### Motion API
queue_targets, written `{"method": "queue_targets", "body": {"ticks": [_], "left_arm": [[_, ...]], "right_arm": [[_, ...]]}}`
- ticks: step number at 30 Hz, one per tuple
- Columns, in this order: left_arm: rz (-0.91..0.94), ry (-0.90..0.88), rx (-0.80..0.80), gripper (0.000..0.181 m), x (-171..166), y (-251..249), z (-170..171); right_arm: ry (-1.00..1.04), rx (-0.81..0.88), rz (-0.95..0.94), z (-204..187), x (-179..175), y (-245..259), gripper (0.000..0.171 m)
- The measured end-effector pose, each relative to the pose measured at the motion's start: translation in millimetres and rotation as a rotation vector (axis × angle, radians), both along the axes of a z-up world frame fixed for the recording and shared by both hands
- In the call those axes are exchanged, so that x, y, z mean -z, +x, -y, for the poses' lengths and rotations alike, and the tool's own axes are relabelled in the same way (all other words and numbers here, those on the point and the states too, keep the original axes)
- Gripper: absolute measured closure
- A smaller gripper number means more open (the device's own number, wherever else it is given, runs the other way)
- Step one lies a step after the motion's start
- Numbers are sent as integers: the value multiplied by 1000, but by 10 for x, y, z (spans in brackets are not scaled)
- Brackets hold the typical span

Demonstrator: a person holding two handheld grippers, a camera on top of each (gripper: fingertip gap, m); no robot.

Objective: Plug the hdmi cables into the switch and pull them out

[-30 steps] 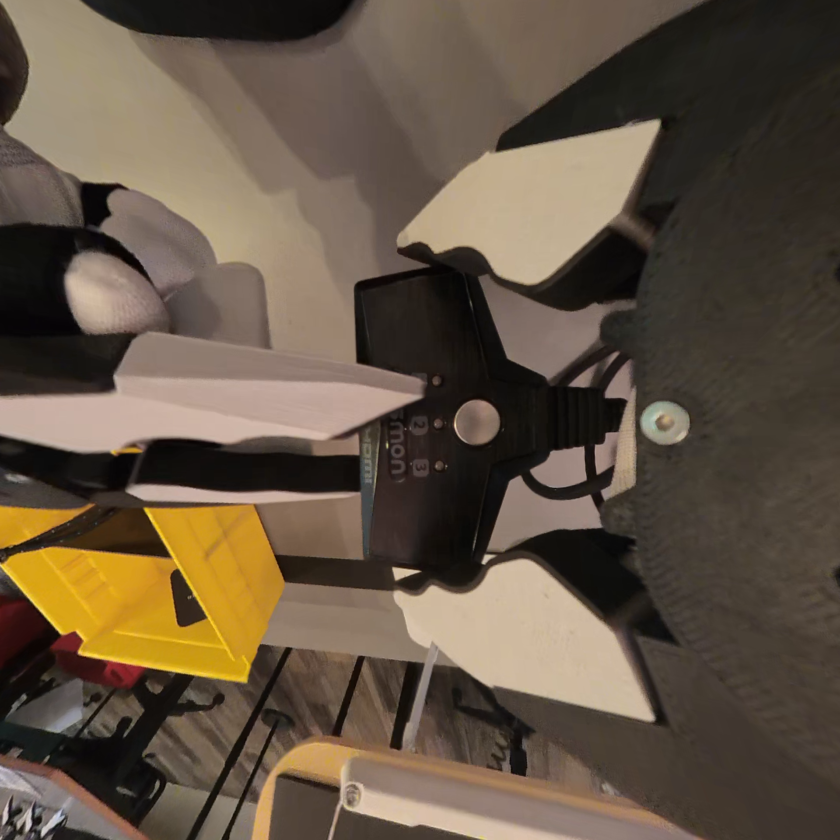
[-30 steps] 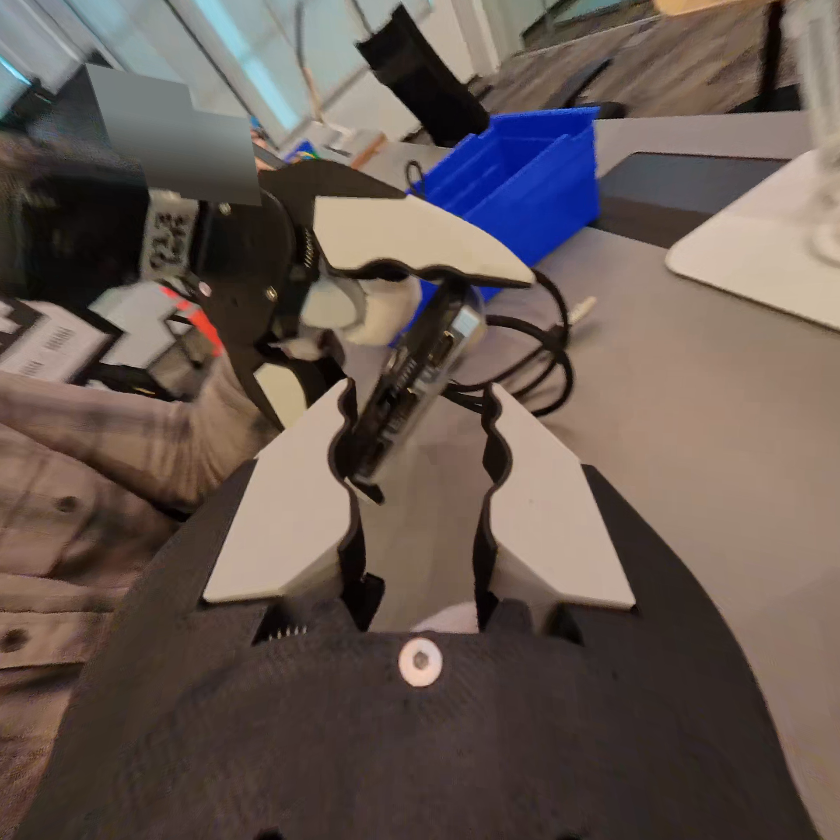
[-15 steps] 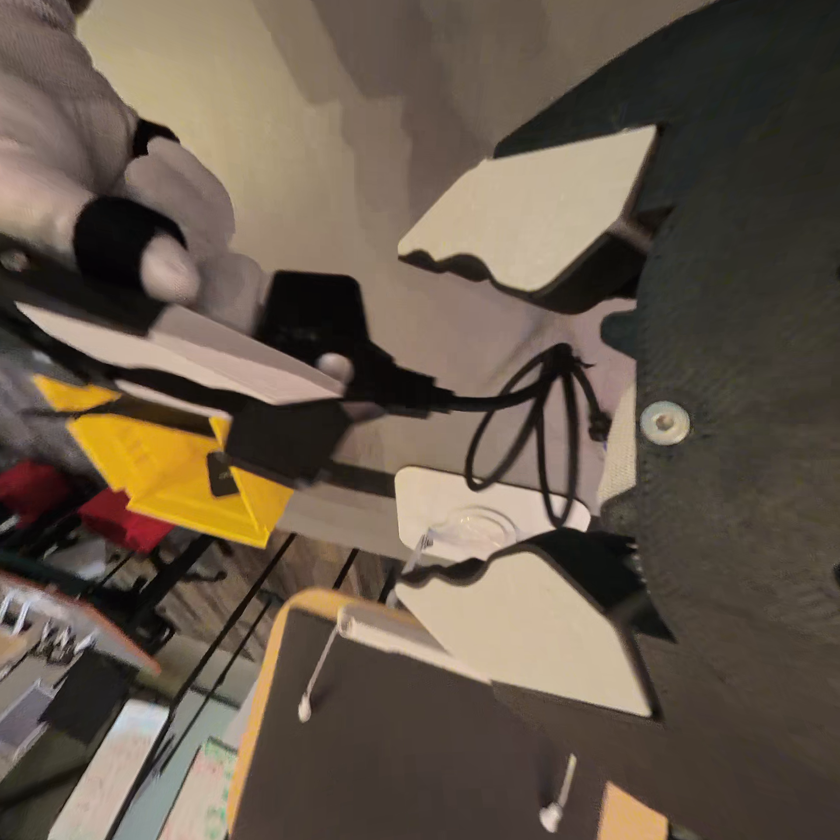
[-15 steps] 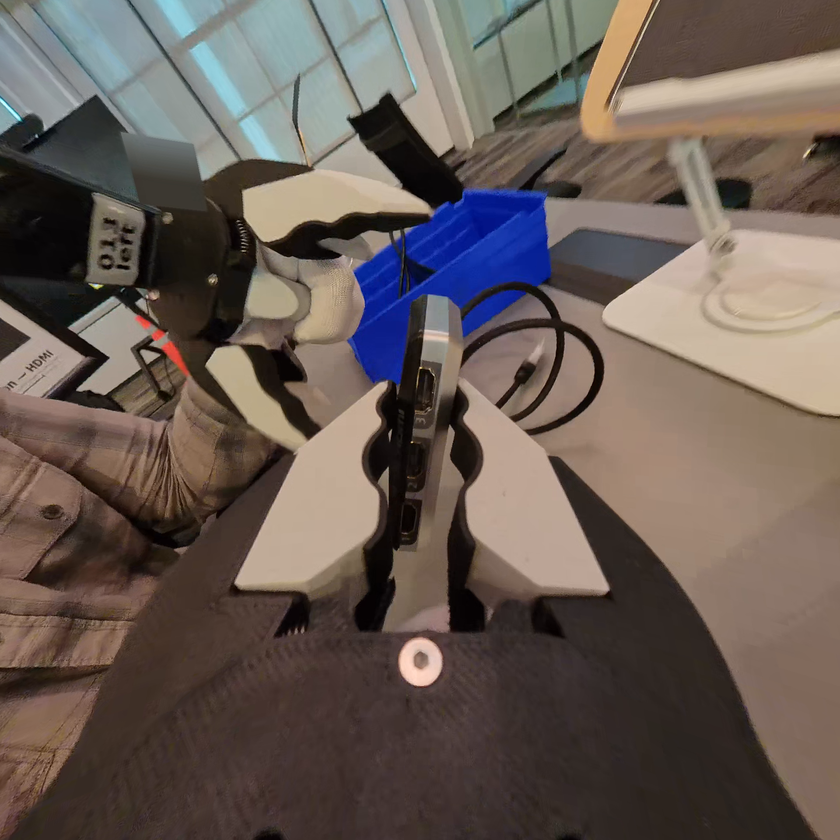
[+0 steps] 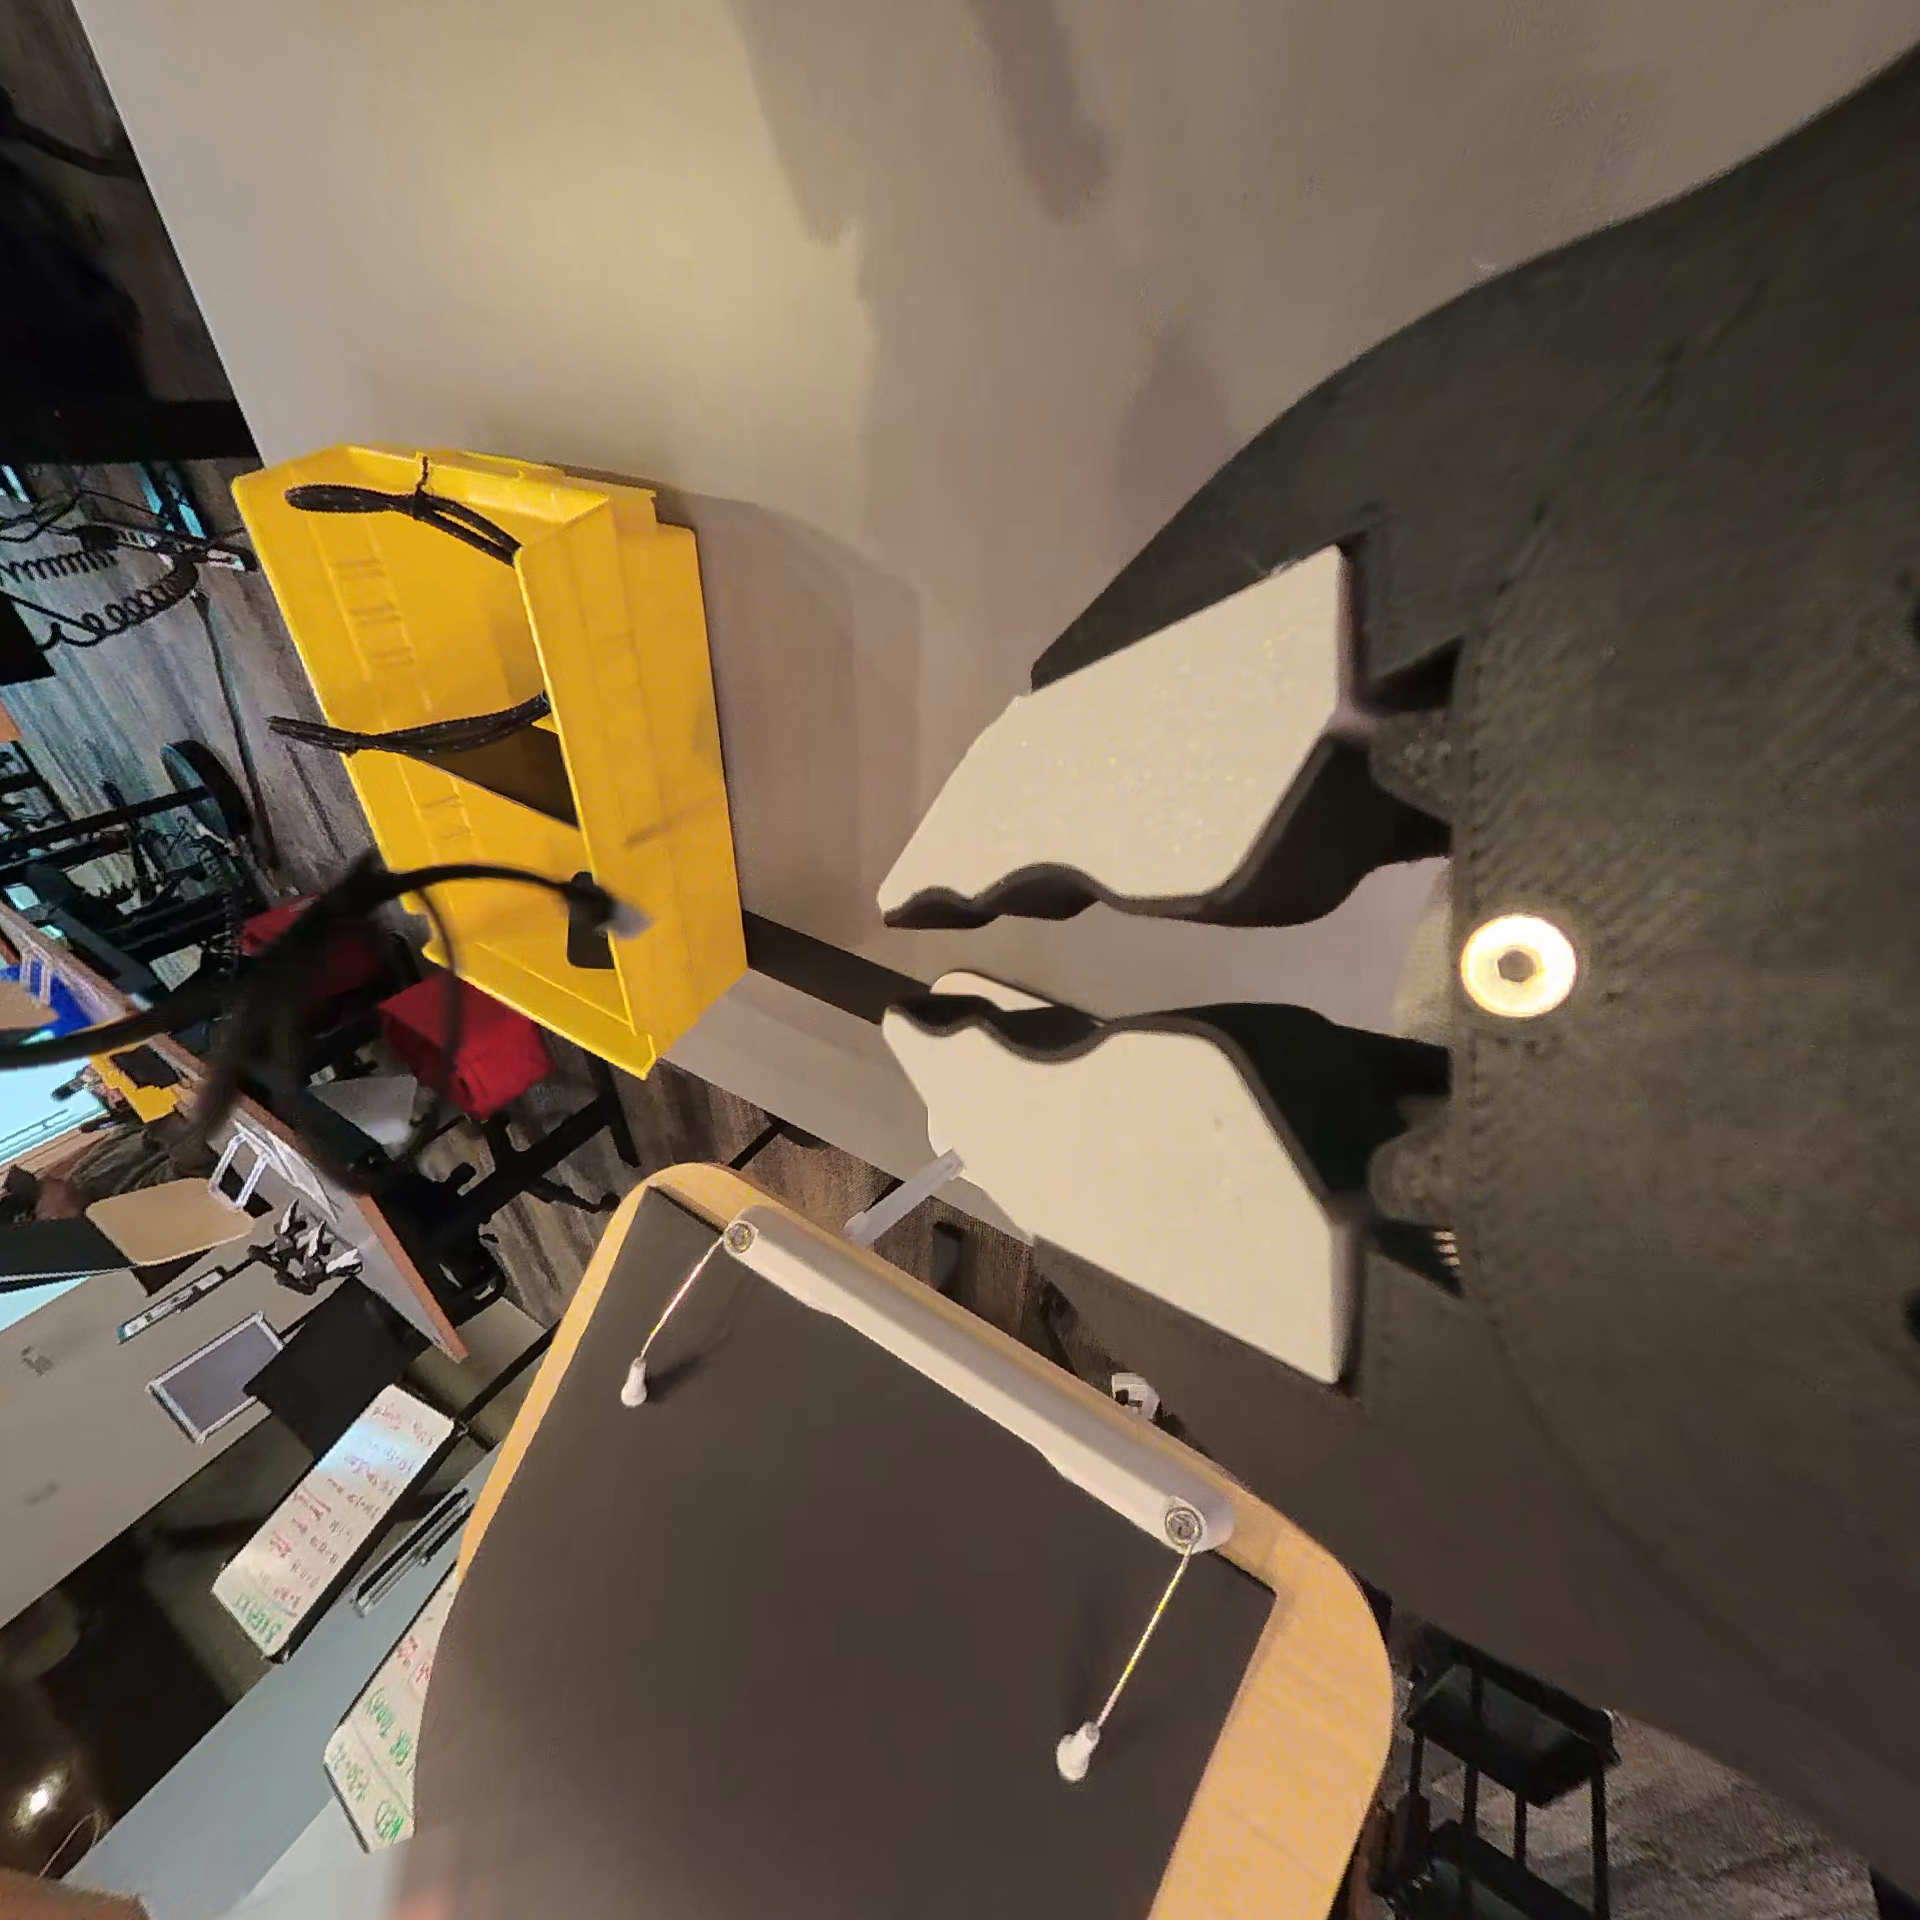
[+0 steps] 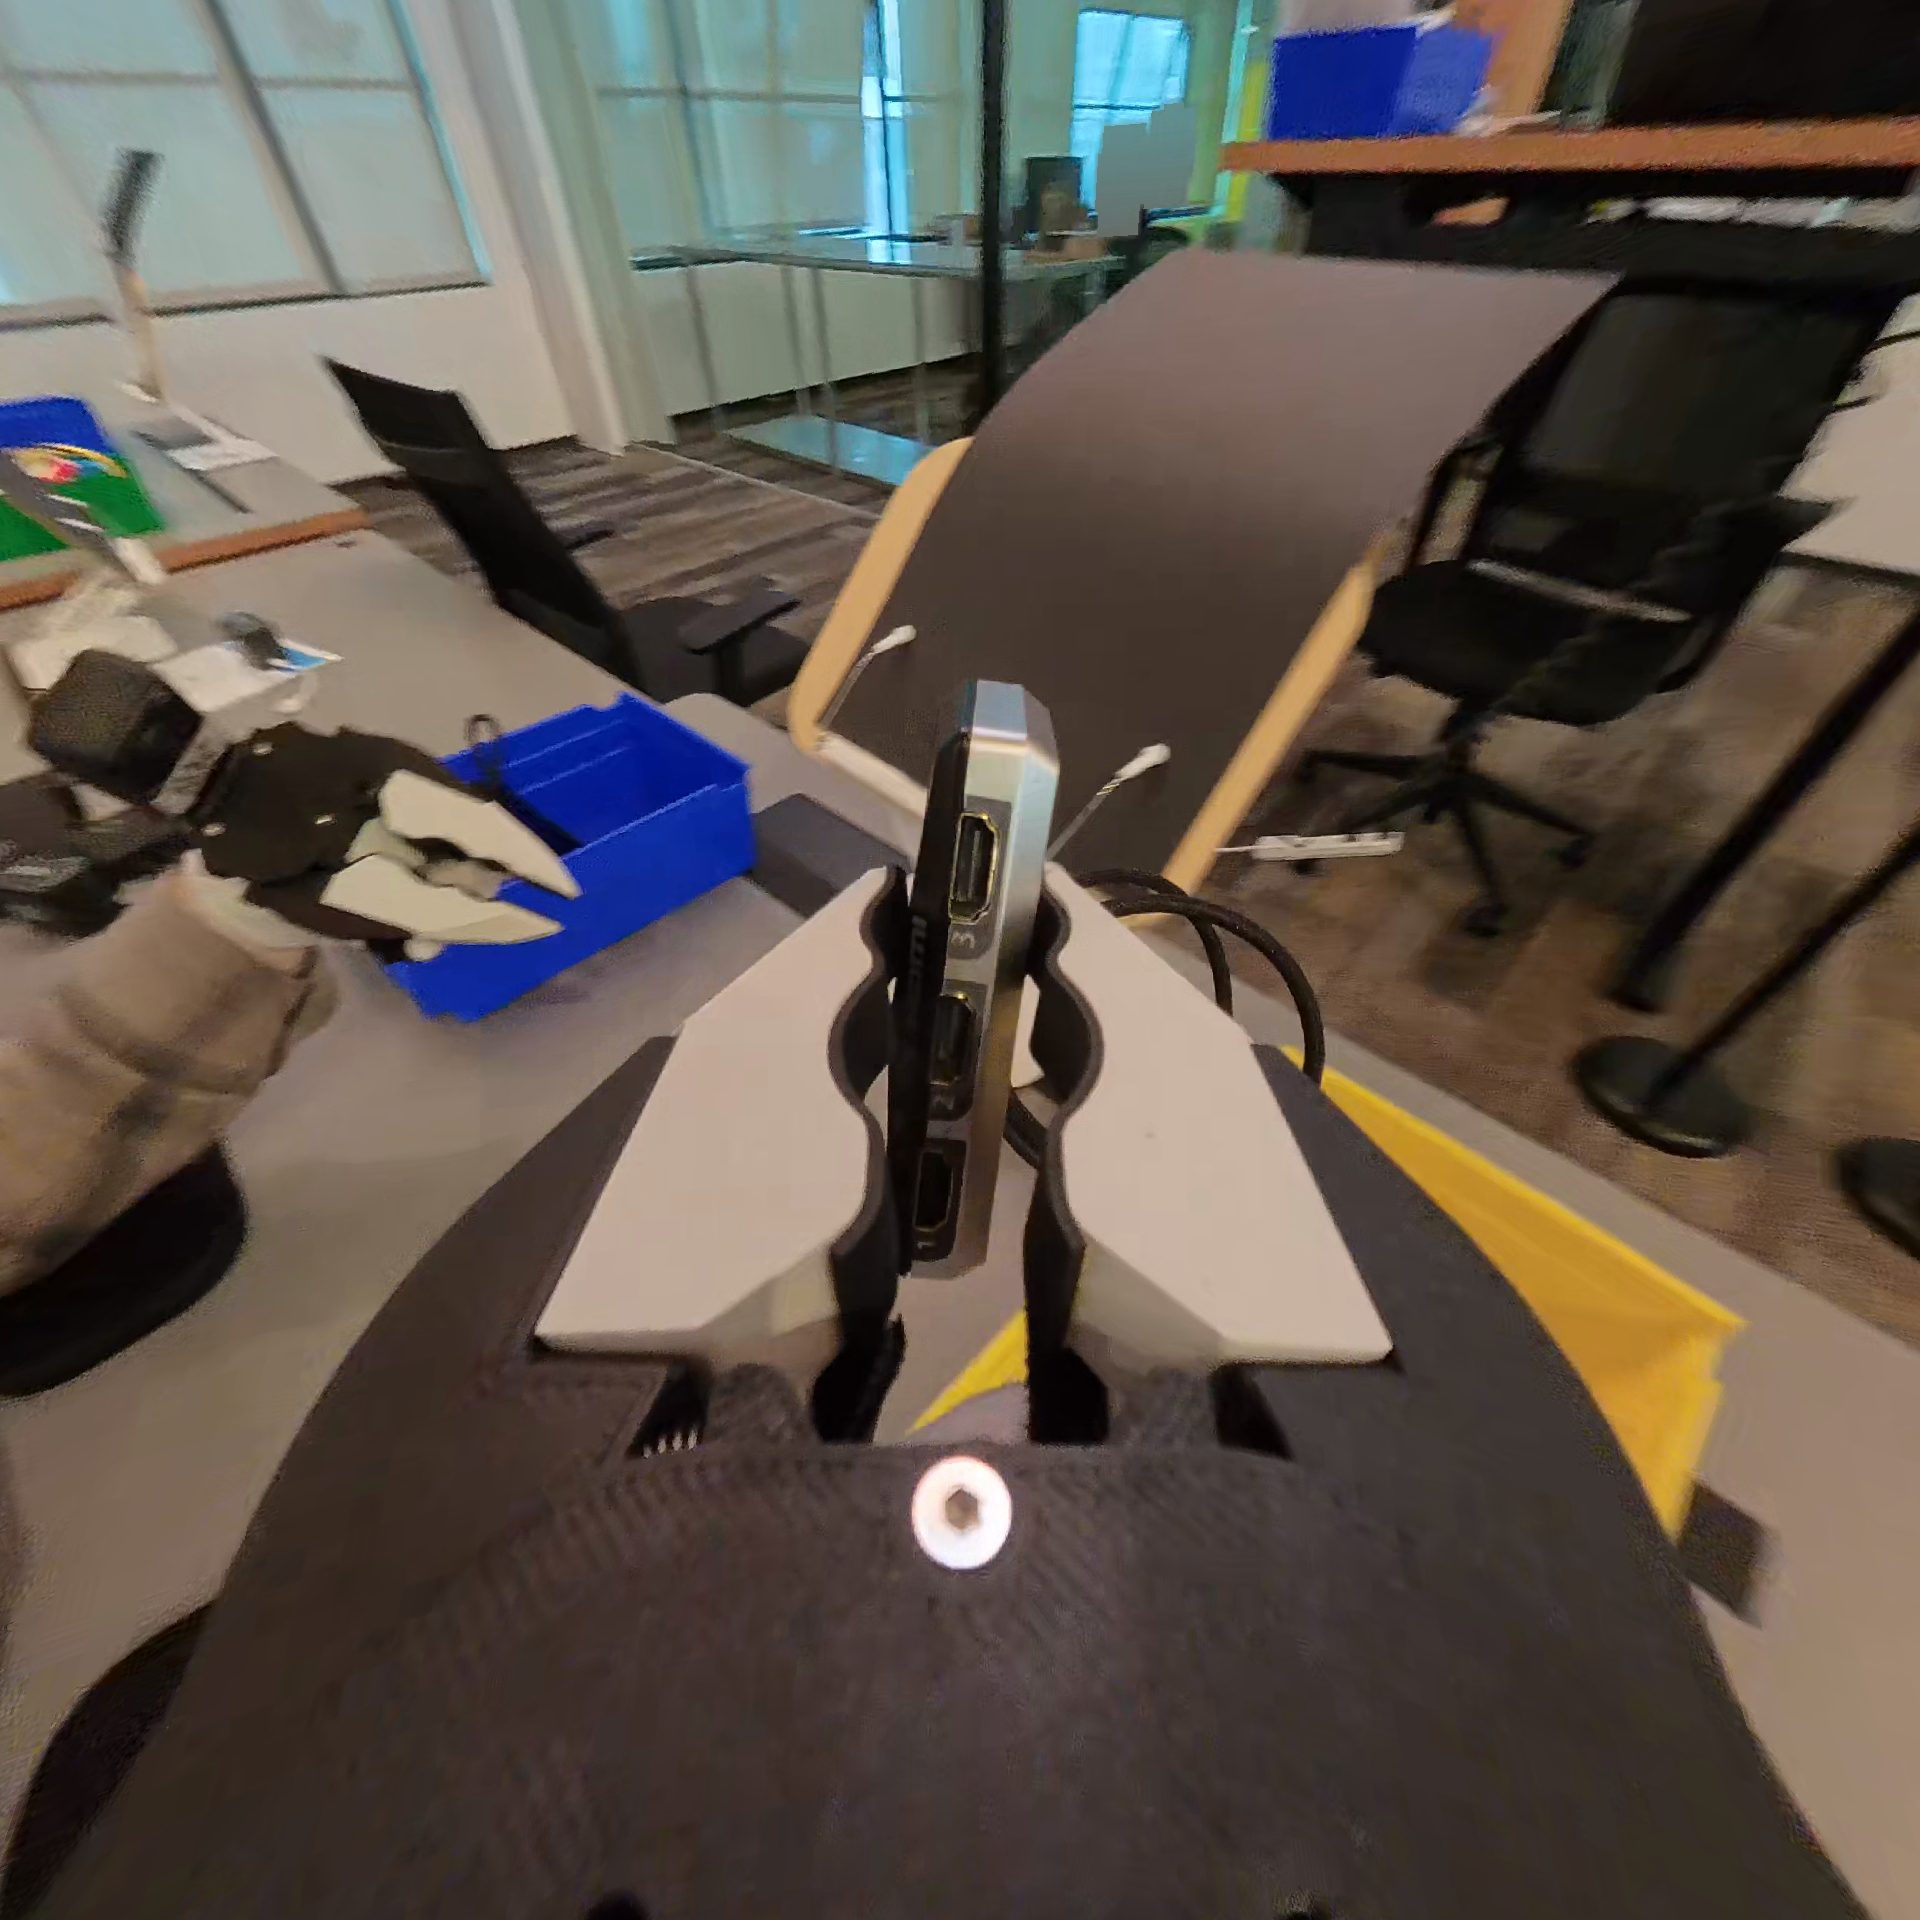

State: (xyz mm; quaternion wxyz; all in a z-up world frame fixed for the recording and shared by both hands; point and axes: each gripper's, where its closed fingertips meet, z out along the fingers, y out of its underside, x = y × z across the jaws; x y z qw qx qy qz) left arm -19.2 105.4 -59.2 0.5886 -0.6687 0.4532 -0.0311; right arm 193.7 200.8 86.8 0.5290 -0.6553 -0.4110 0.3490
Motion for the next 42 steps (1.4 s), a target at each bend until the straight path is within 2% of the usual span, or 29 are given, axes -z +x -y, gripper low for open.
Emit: {"method": "queue_targets", "body": {"ticks": [3,5,9,12,16,20,25,30,31,33,35,37,40,42], "left_arm": [[-12,-16,0,169,64,-8,-20],[-14,-28,8,169,102,6,-25],[-28,-65,25,169,213,24,-29],[-23,-84,24,168,268,13,-56],[-18,-124,34,167,372,5,-75],[-35,-150,37,166,470,2,-92],[-53,-183,46,166,579,14,-101],[-62,-215,53,164,675,32,-115],[-63,-220,54,164,689,37,-117],[-70,-231,55,162,718,40,-117],[-82,-240,49,161,746,31,-122],[-89,-243,47,159,759,33,-124],[-90,-235,45,156,734,55,-126],[-85,-219,45,155,693,79,-126]], "right_arm": [[64,111,43,-248,-281,301,152],[79,167,77,-423,-341,445,152],[14,226,144,-759,-142,604,152],[-70,239,177,-977,179,624,152],[-232,210,240,-1220,776,524,152],[-394,171,211,-1423,1239,339,152],[-511,231,246,-1788,1871,258,152],[-628,291,294,-1984,2420,211,148],[-623,333,340,-2036,2512,250,141],[-545,427,536,-2114,2648,407,115],[-412,501,761,-2156,2658,590,98],[-304,550,904,-2166,2561,718,85],[-195,595,902,-2107,2199,737,83],[-103,590,828,-1973,1865,596,85]]}}
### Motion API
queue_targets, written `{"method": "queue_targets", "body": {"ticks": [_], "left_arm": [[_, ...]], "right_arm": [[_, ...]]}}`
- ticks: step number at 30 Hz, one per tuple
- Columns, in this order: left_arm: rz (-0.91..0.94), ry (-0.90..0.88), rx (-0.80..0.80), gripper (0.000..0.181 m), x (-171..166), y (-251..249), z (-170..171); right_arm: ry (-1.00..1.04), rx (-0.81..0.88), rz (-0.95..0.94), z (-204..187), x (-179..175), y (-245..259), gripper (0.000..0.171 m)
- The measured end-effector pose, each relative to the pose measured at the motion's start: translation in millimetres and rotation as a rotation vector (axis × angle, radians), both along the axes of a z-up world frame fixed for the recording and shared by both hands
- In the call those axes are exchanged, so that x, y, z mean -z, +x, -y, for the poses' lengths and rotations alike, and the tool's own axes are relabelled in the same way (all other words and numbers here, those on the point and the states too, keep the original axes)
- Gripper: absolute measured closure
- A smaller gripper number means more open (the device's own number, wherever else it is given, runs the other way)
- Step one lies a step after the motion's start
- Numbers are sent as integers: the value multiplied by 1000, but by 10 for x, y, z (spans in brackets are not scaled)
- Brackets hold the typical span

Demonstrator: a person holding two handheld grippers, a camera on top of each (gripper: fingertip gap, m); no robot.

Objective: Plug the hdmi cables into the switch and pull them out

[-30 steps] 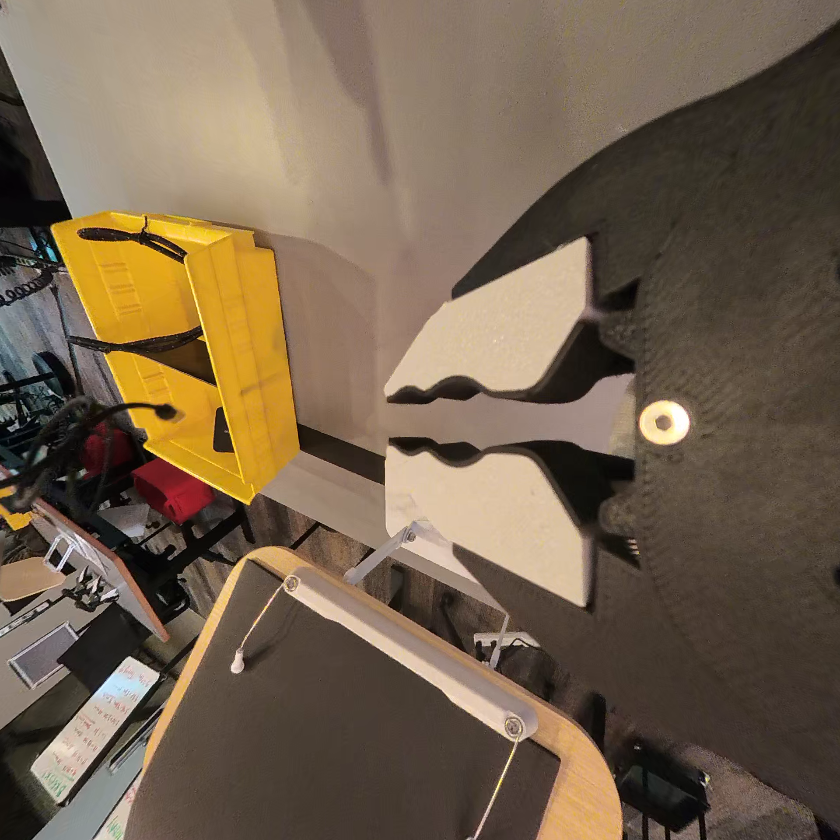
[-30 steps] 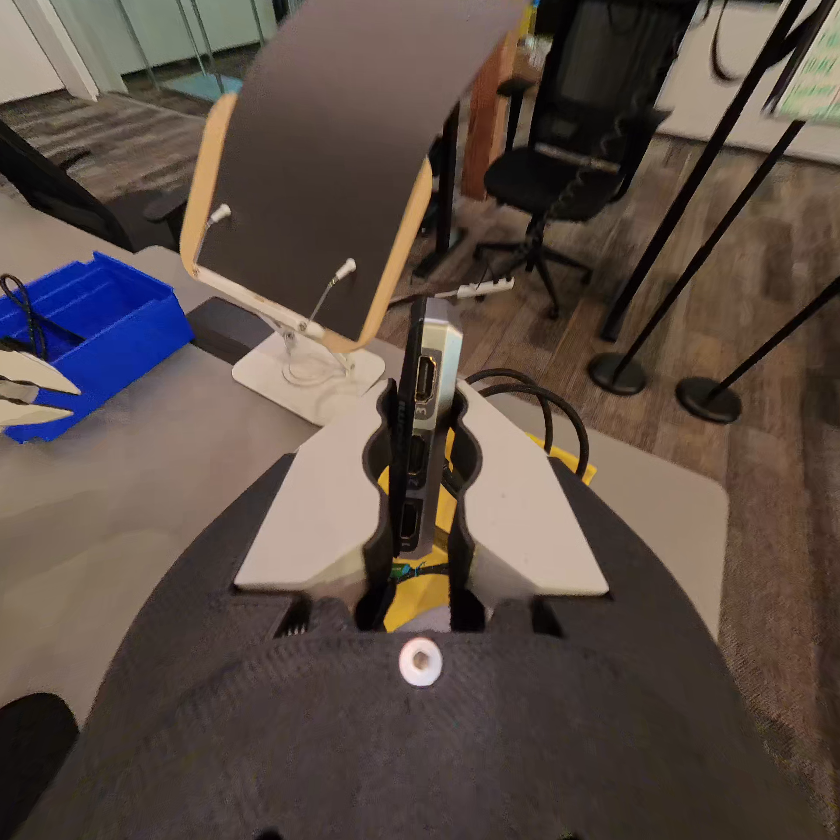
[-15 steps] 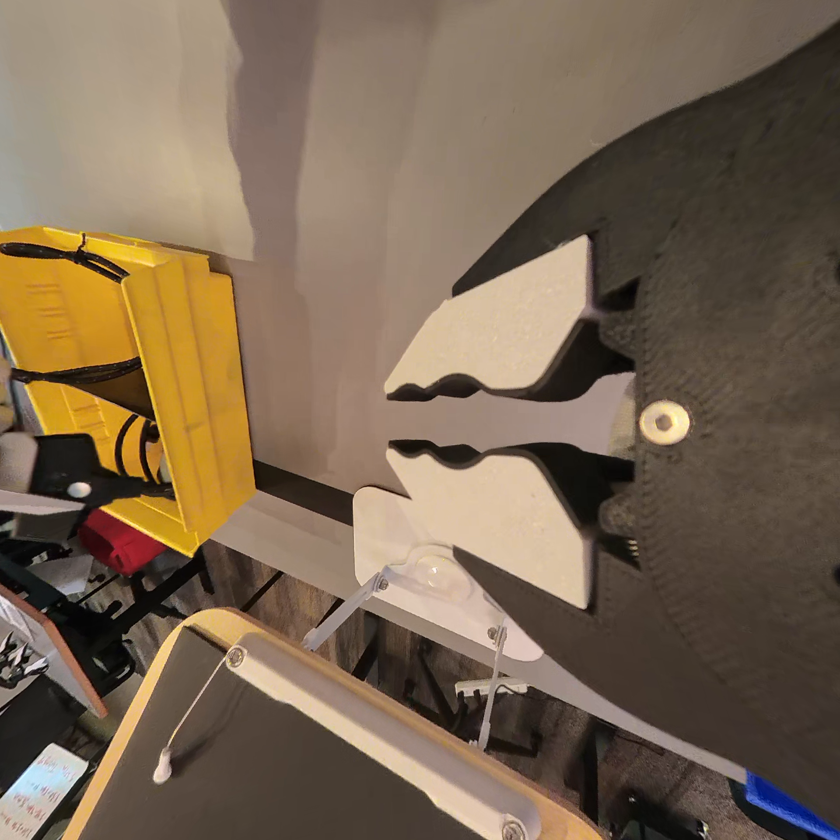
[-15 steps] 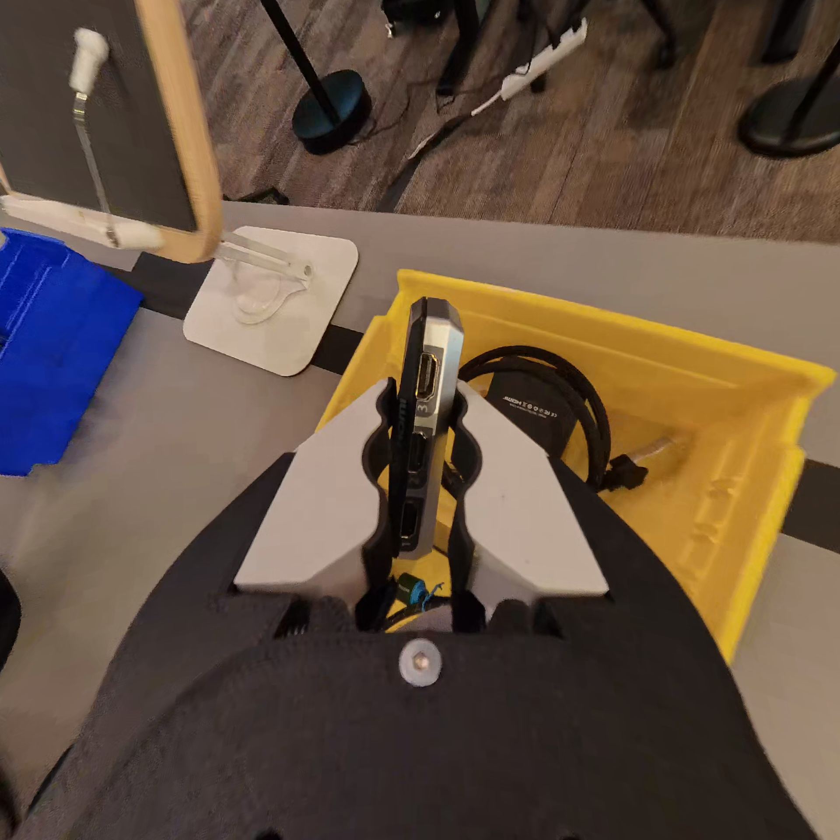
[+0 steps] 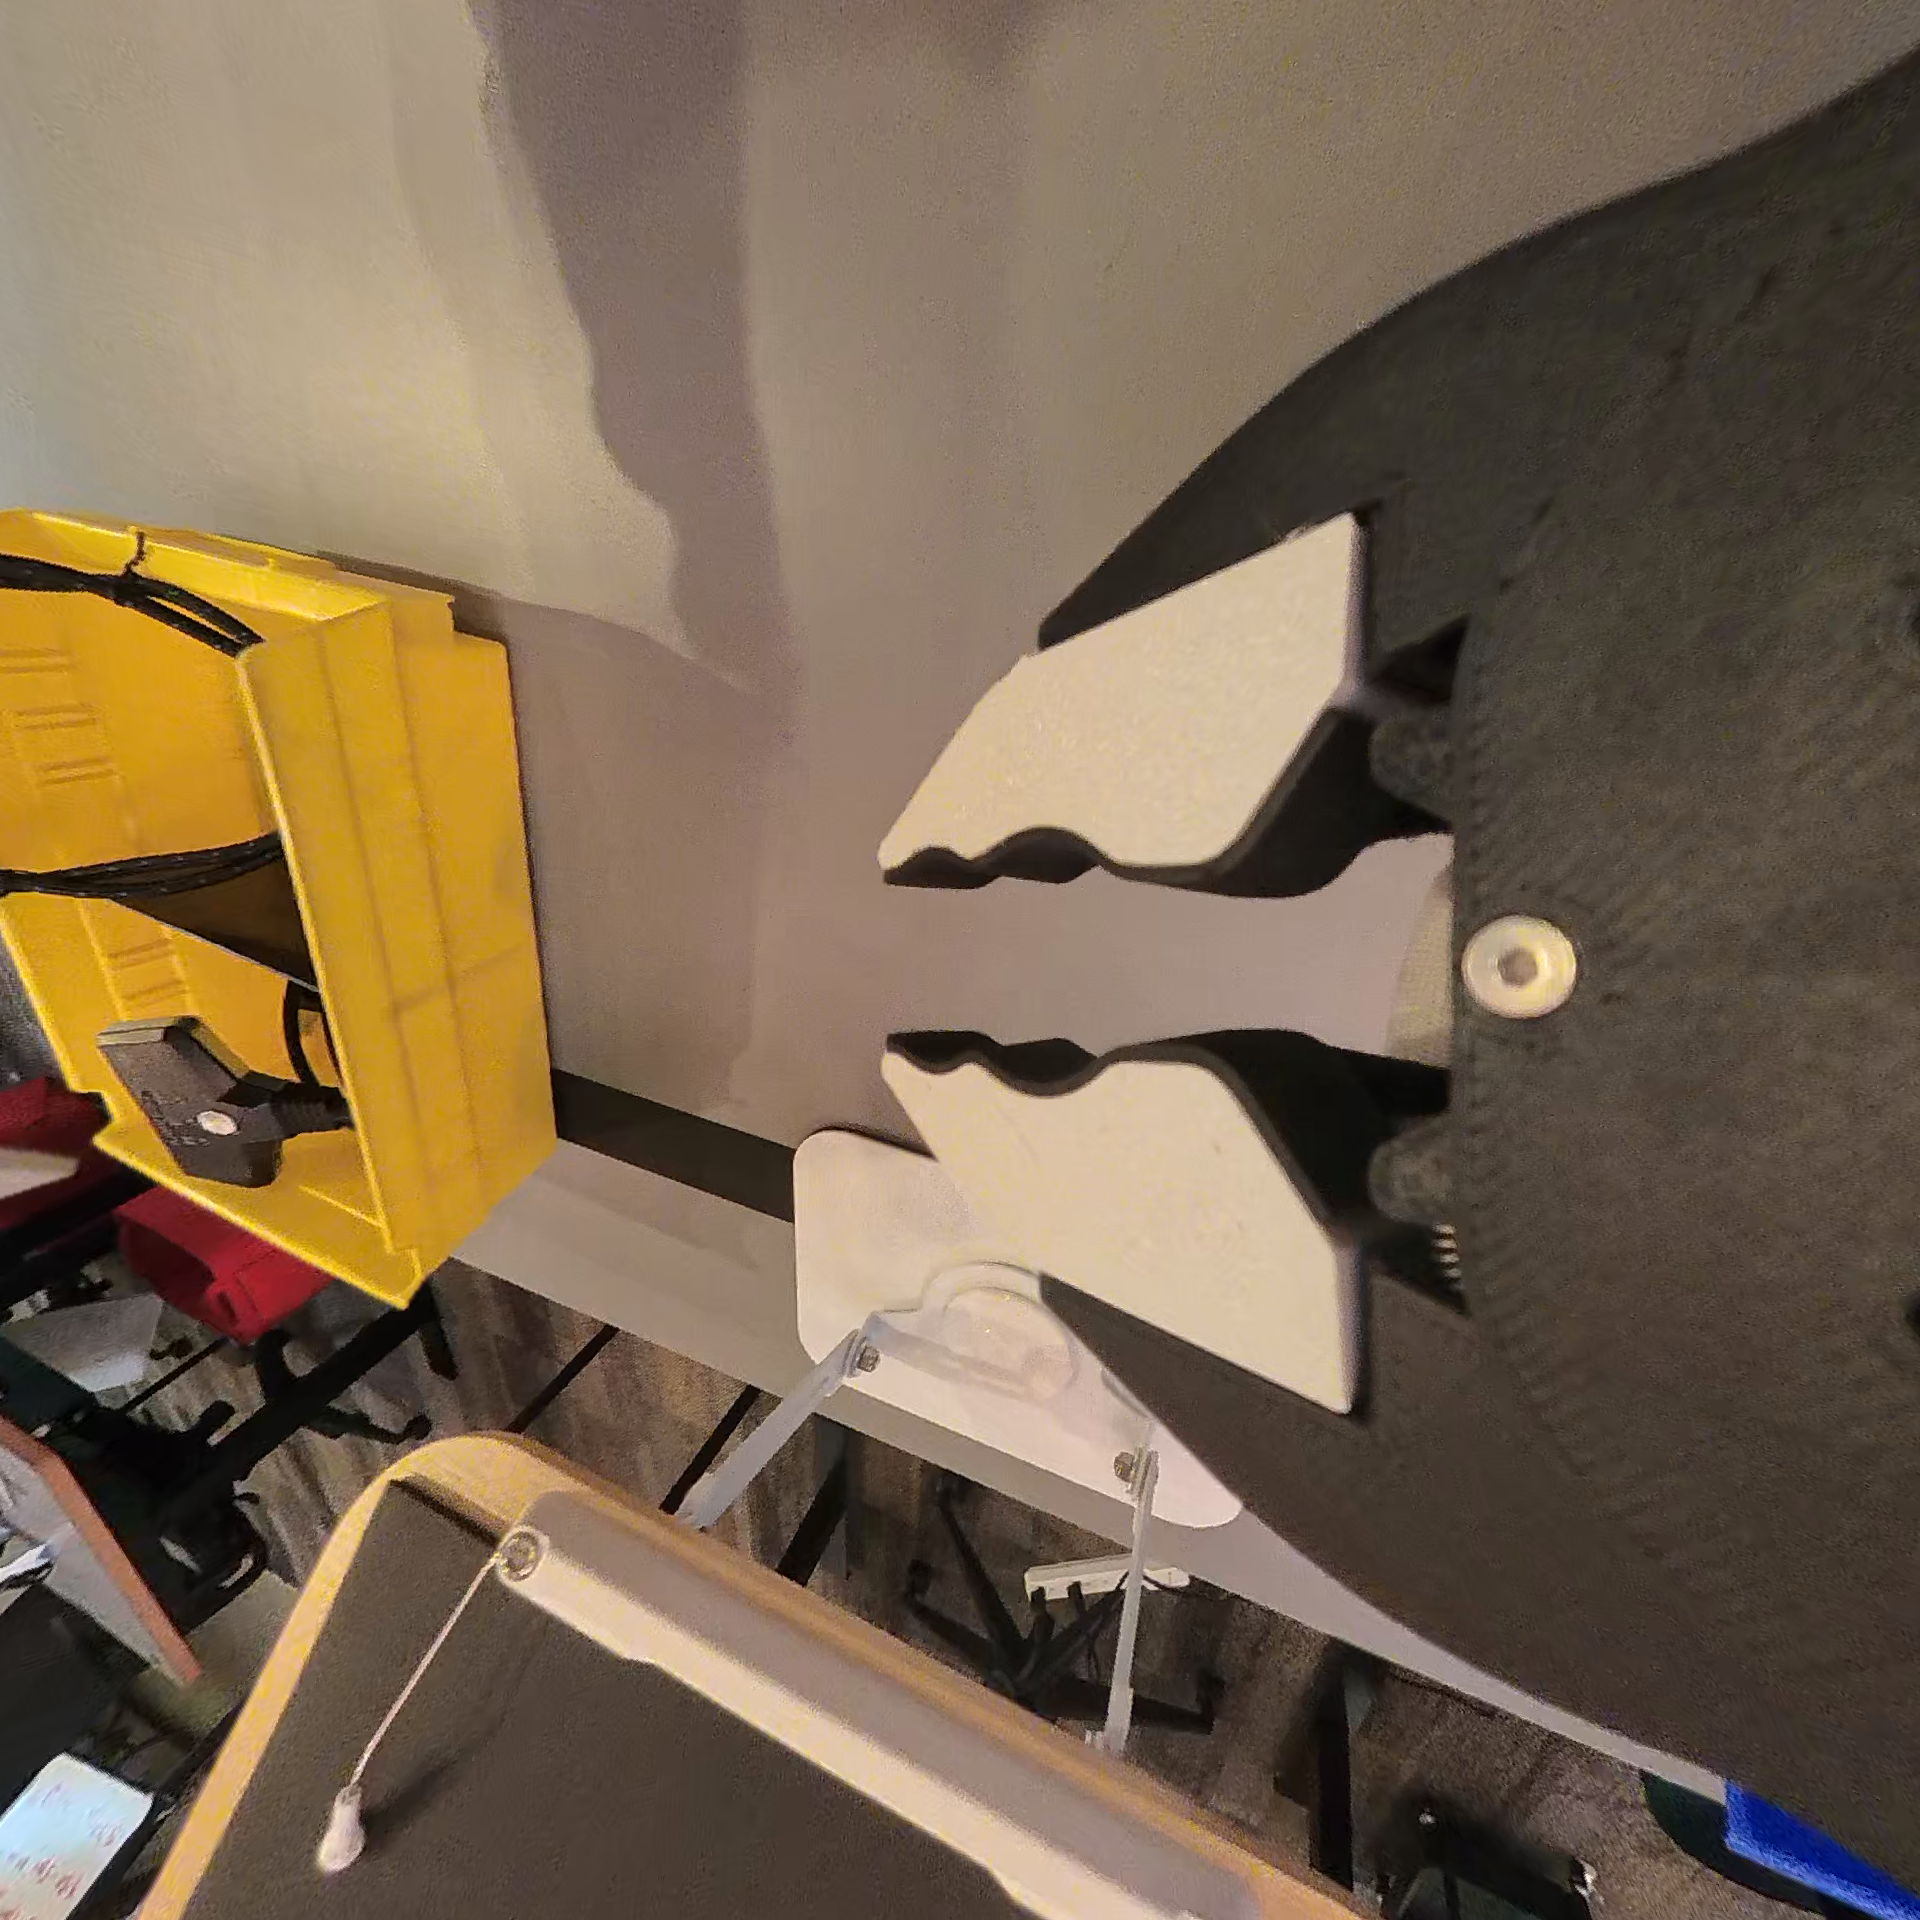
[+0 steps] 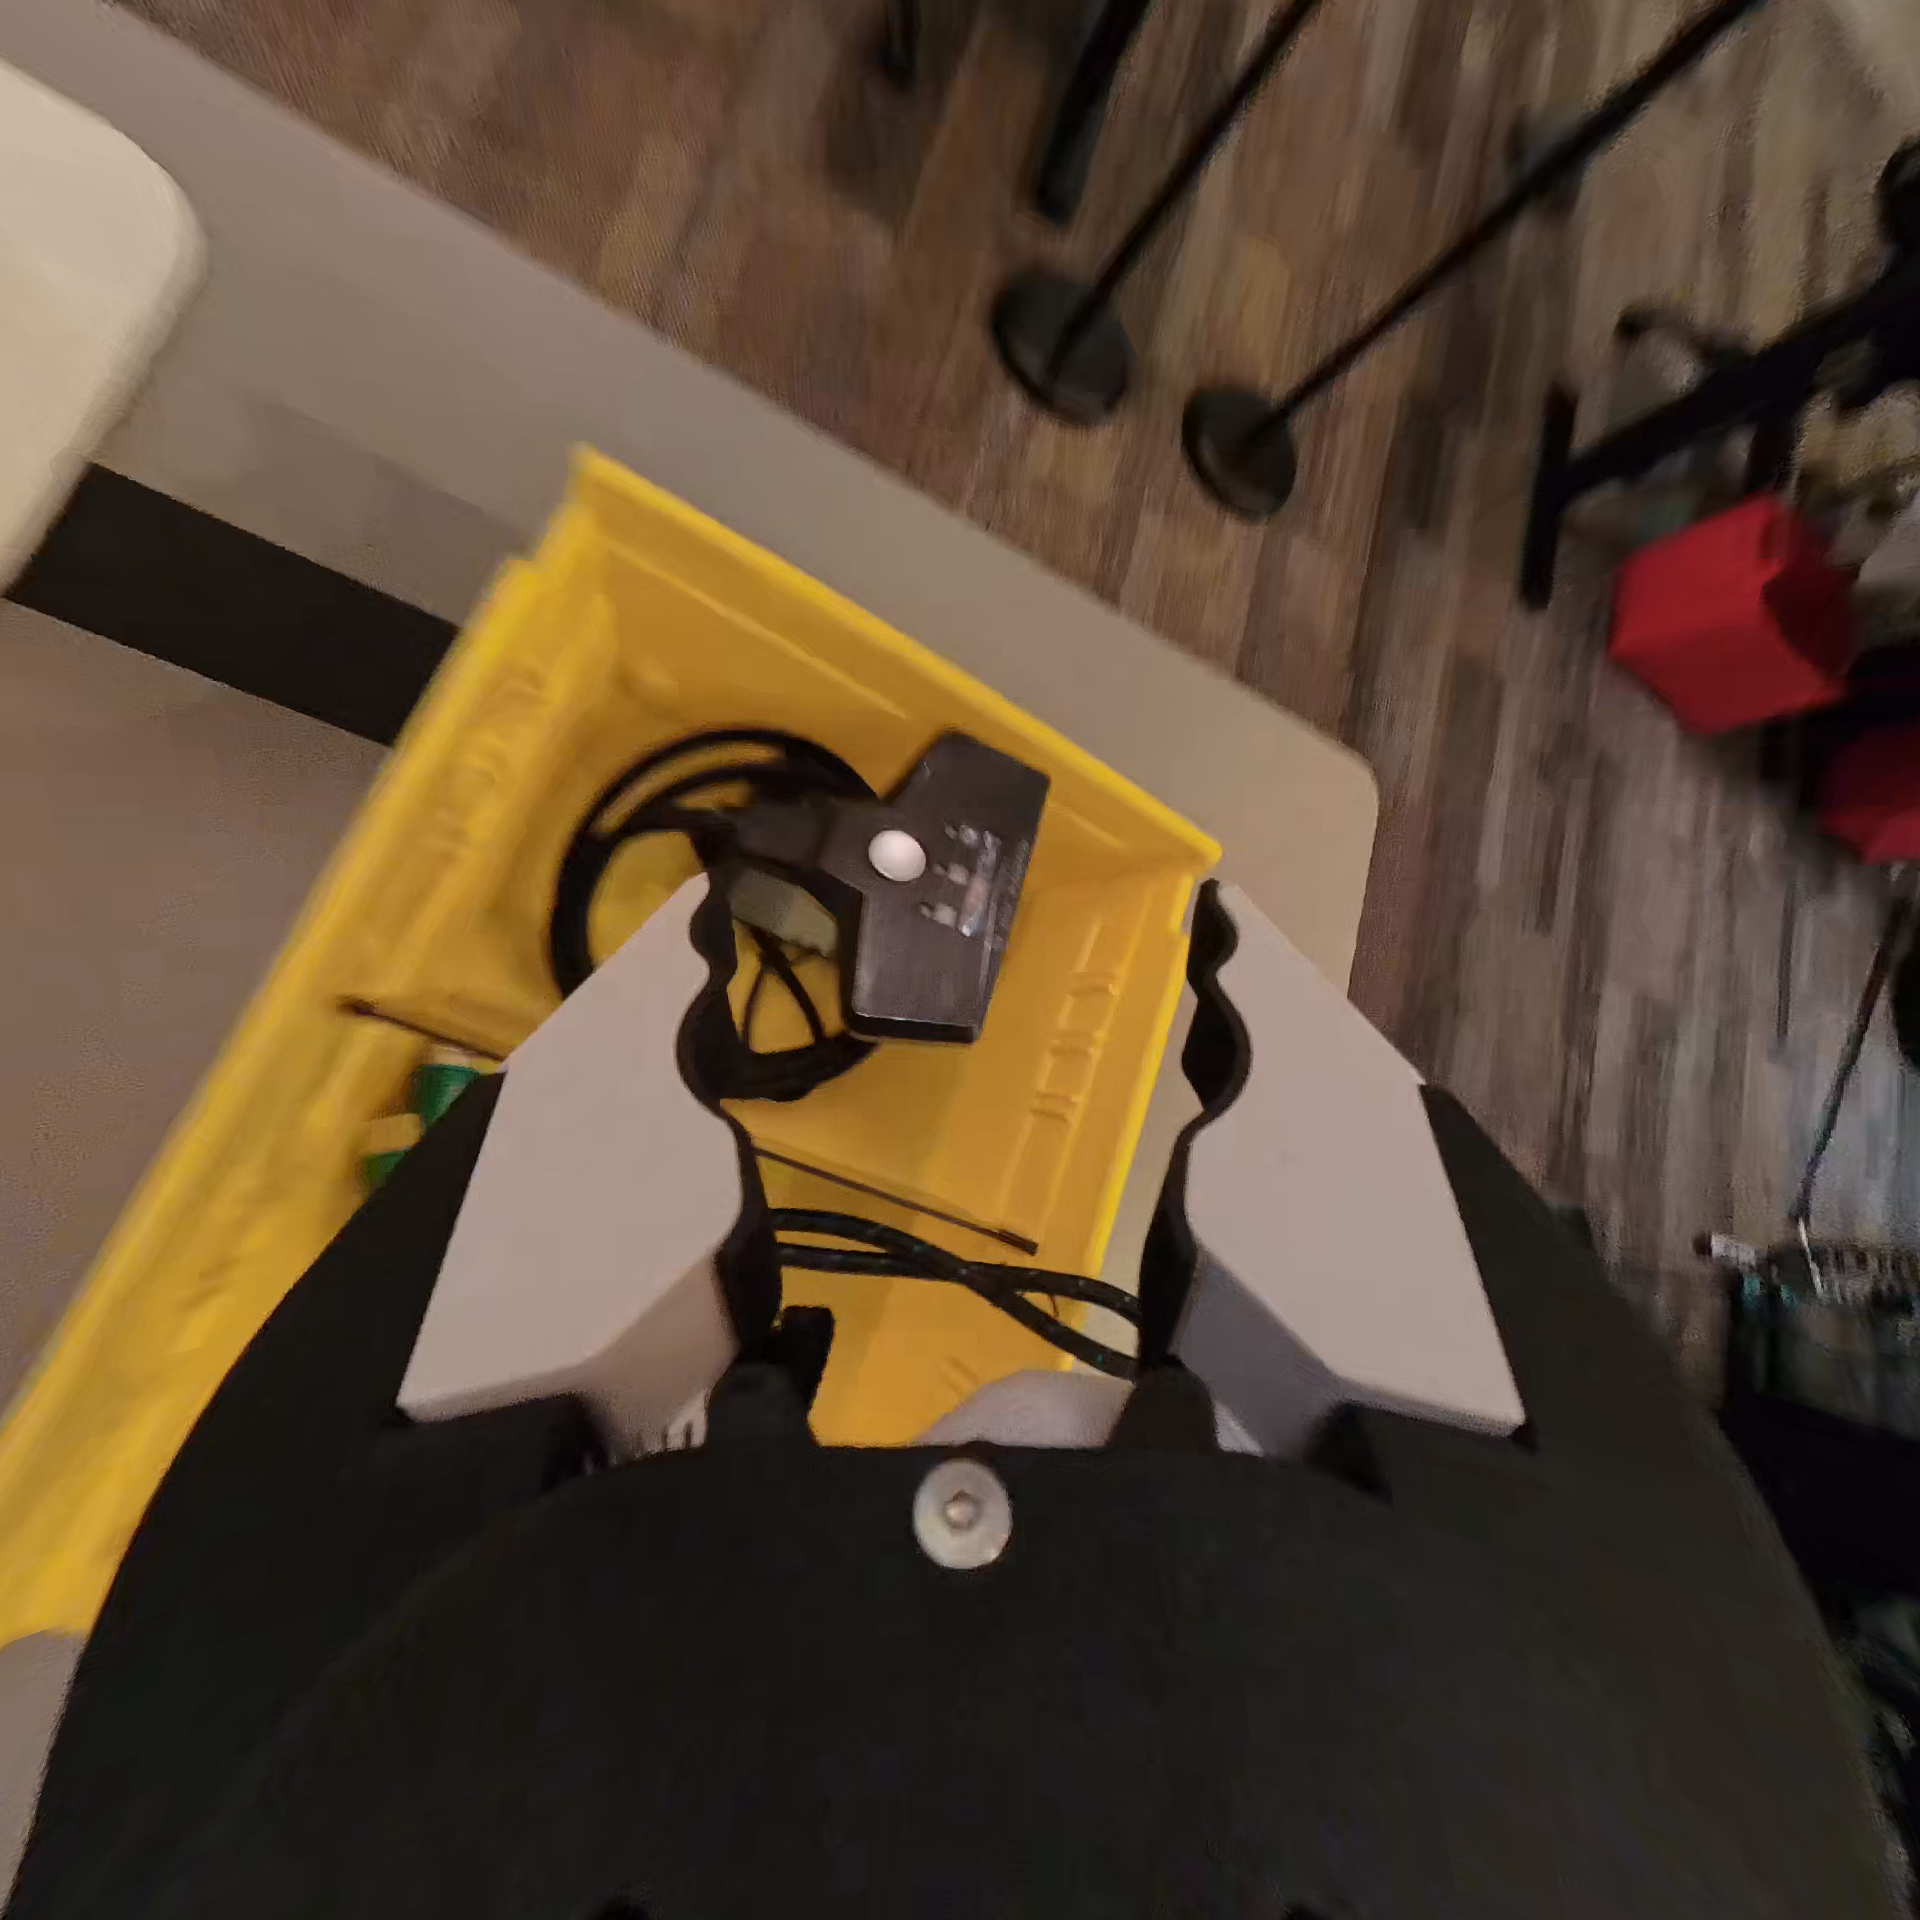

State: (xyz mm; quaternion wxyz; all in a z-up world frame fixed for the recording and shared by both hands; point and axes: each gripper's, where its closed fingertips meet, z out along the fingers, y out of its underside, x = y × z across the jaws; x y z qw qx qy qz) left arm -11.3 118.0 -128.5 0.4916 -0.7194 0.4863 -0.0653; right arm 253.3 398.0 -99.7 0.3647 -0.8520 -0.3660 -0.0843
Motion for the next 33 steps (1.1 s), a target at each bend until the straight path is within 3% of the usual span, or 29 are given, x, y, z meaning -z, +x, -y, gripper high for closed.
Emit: {"method": "queue_targets", "body": {"ticks": [8,12,15,22,28,33], "left_arm": [[26,86,-24,151,-197,107,-41],[20,113,-16,151,-255,161,-19],[21,129,-39,151,-297,112,-42],[-16,239,-260,138,-601,-446,-179],[-43,299,-555,134,-1104,-1678,-30],[-322,102,-846,135,-790,-3245,410]], "right_arm": [[350,-404,-579,1420,-1574,-1447,105],[513,-496,-1001,1976,-2144,-1649,122],[516,-568,-1272,2179,-2160,-1595,132],[496,-571,-1220,2044,-1950,-1670,131],[476,-604,-1189,2061,-1895,-1729,131],[470,-595,-1162,2022,-1853,-1674,132]]}}
